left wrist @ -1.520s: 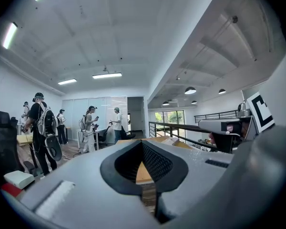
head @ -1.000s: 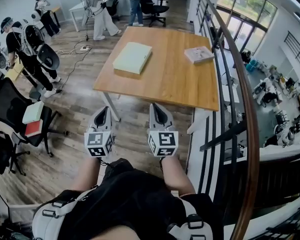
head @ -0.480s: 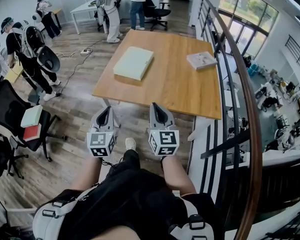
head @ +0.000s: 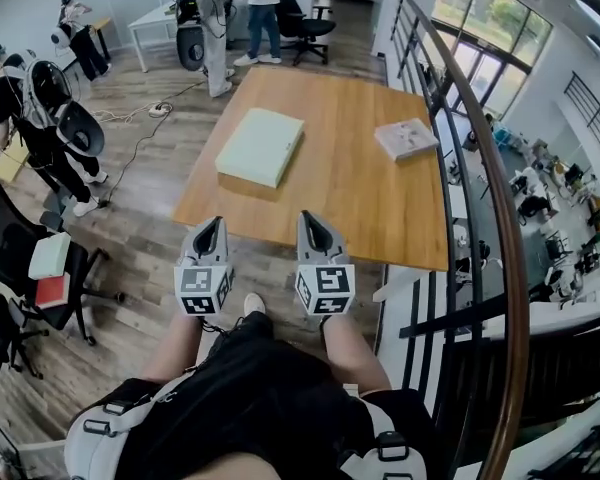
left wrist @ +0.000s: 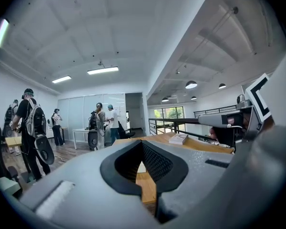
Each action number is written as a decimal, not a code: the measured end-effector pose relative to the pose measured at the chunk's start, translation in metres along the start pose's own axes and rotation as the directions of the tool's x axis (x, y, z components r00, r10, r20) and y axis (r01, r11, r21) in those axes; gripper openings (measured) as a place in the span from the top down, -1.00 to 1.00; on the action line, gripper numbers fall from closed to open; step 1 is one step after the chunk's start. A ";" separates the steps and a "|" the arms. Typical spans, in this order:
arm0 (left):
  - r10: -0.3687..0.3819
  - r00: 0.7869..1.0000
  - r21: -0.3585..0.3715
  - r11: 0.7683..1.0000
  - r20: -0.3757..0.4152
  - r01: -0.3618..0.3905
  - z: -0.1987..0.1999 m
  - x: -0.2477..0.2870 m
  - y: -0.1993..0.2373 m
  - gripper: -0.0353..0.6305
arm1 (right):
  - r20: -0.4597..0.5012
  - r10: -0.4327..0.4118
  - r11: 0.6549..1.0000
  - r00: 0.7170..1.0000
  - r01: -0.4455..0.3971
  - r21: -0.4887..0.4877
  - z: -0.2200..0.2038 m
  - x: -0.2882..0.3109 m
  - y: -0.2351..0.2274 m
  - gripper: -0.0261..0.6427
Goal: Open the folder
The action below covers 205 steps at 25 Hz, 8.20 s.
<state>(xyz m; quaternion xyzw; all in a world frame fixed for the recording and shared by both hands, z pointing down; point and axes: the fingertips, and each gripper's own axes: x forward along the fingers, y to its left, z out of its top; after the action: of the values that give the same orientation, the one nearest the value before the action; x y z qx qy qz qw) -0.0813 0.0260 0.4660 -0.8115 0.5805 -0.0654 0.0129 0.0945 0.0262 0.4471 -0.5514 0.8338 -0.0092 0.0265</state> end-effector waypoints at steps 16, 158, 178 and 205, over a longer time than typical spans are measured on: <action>-0.095 0.992 -0.062 0.994 -0.081 0.090 -0.011 0.182 0.085 0.90 | -0.106 -0.052 0.999 0.993 0.051 -0.004 -0.011 0.188 -0.050 0.90; 0.092 0.957 -0.459 0.862 -0.277 -0.216 -0.135 0.316 0.352 0.89 | -0.657 0.092 0.922 0.749 0.186 0.340 -0.296 0.309 -0.101 0.82; 0.258 0.821 -0.226 0.880 -0.509 -0.417 -0.236 0.259 0.389 0.88 | -0.737 -0.010 0.979 0.676 0.156 0.130 -0.287 0.309 -0.130 0.83; 0.430 0.770 0.047 0.884 -0.471 -0.464 -0.182 0.214 0.393 0.52 | -0.596 -0.040 0.978 0.802 0.154 0.142 -0.222 0.333 -0.131 0.87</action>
<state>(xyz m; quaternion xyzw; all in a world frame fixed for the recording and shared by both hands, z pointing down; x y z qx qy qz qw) -0.4053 -0.2939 0.6279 -0.6096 0.7442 -0.2334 -0.1415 0.0723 -0.3346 0.6631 -0.5583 0.7668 -0.2580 -0.1836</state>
